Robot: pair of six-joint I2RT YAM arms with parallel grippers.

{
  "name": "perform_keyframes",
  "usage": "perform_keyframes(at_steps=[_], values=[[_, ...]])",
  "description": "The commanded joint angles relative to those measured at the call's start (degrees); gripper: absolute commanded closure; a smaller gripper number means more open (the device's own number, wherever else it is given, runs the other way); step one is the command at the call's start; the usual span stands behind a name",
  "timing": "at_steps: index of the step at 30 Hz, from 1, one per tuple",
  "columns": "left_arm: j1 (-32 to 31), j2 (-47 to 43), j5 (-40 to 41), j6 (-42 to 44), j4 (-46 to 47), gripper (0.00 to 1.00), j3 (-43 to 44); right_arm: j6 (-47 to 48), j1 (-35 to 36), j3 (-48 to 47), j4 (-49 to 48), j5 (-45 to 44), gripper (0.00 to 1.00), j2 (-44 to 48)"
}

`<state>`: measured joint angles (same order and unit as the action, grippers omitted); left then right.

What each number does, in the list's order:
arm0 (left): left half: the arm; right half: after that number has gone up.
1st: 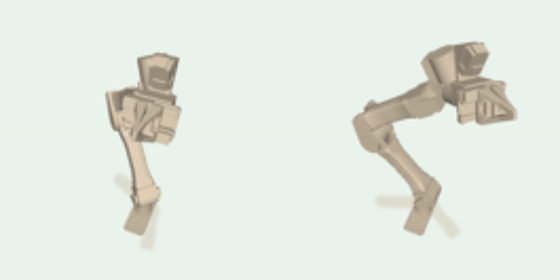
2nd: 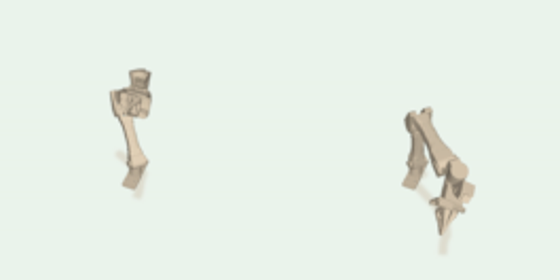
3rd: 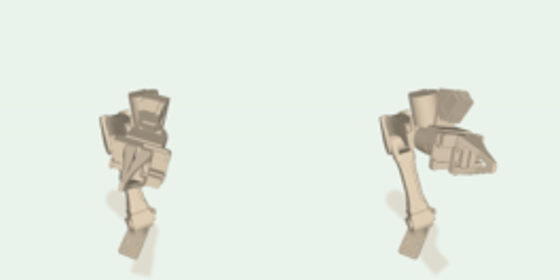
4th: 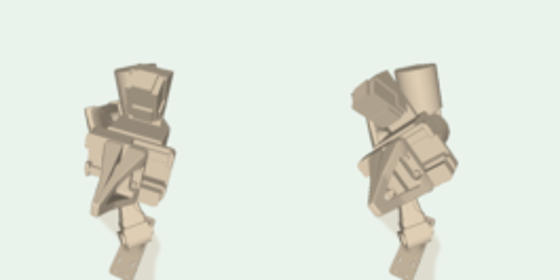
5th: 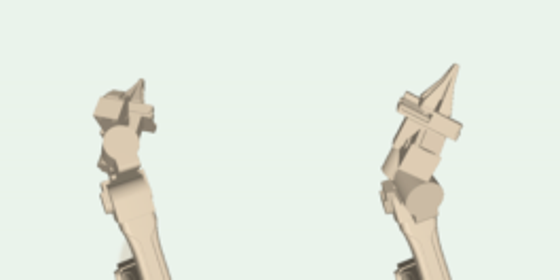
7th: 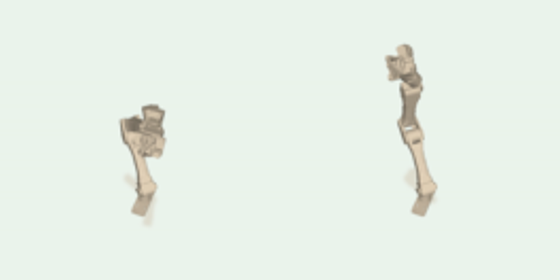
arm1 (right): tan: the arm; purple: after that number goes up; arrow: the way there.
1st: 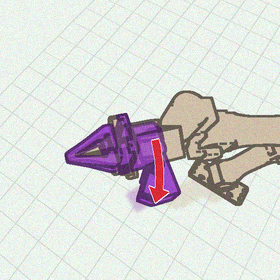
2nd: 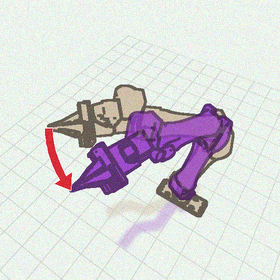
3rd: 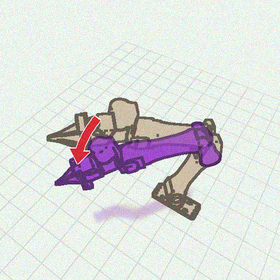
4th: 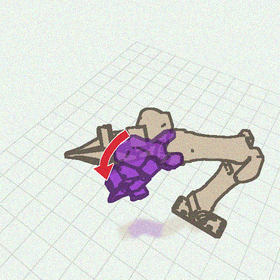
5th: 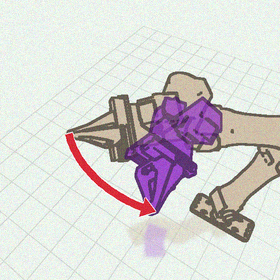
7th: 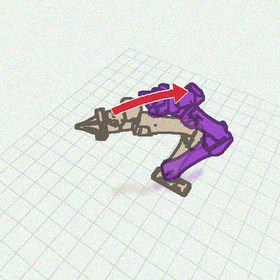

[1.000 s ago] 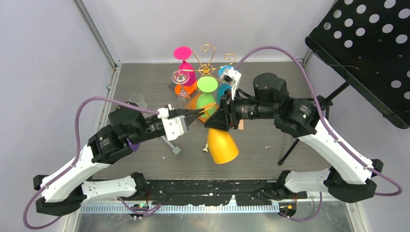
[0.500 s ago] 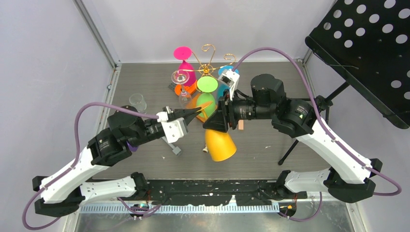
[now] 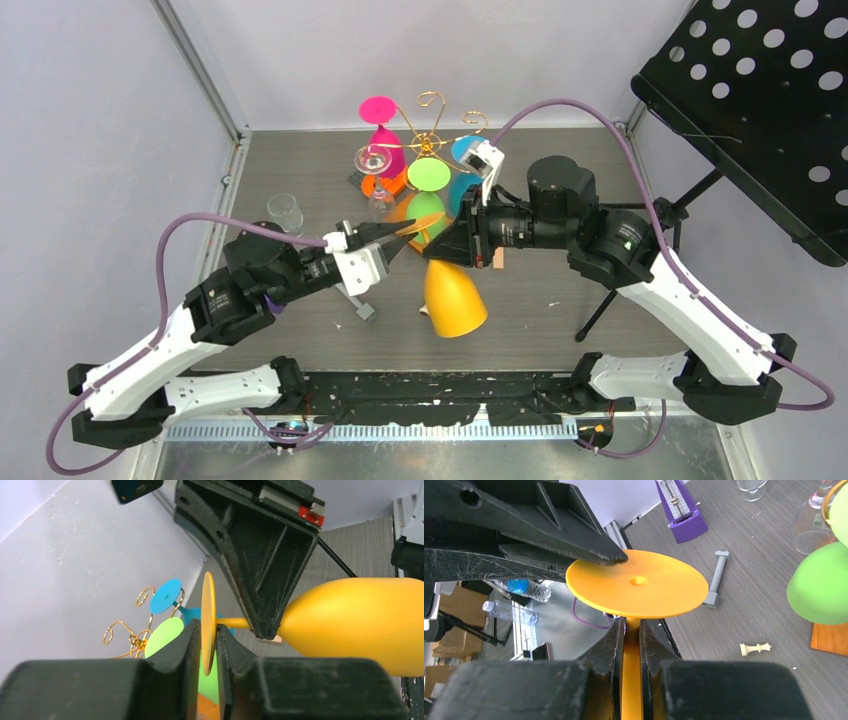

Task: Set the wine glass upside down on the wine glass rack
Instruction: Adjust the wine glass.

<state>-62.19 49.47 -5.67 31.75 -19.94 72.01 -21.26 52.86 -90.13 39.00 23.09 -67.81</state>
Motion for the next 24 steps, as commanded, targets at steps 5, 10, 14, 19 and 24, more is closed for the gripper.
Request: perform_keyframes(at_steps=[5, 10, 14, 19, 24], values=[[0.21, -1.96, 4.89, -3.97, 10.53, 0.40, -0.19, -3.66, -2.37, 1.38, -6.22, -8.14, 0.95, 8.03], [0.19, -2.22, 11.58, -8.18, 12.82, 0.25, 0.13, -2.86, -4.93, 1.84, -4.92, -17.51, 0.94, 11.97], [1.67, 2.49, 19.39, -12.14, 8.27, 0.22, 6.85, -0.19, -5.88, 0.97, -0.26, -26.43, 0.95, 13.29], [8.60, 14.86, 17.24, -22.84, -8.34, 0.22, 24.22, 0.97, -6.74, 2.48, 3.58, -29.14, 0.94, 14.44], [13.74, 28.27, 13.02, -29.19, -24.85, 0.23, 44.10, 1.21, -7.84, 4.61, 4.88, -30.22, 0.95, 15.91]])
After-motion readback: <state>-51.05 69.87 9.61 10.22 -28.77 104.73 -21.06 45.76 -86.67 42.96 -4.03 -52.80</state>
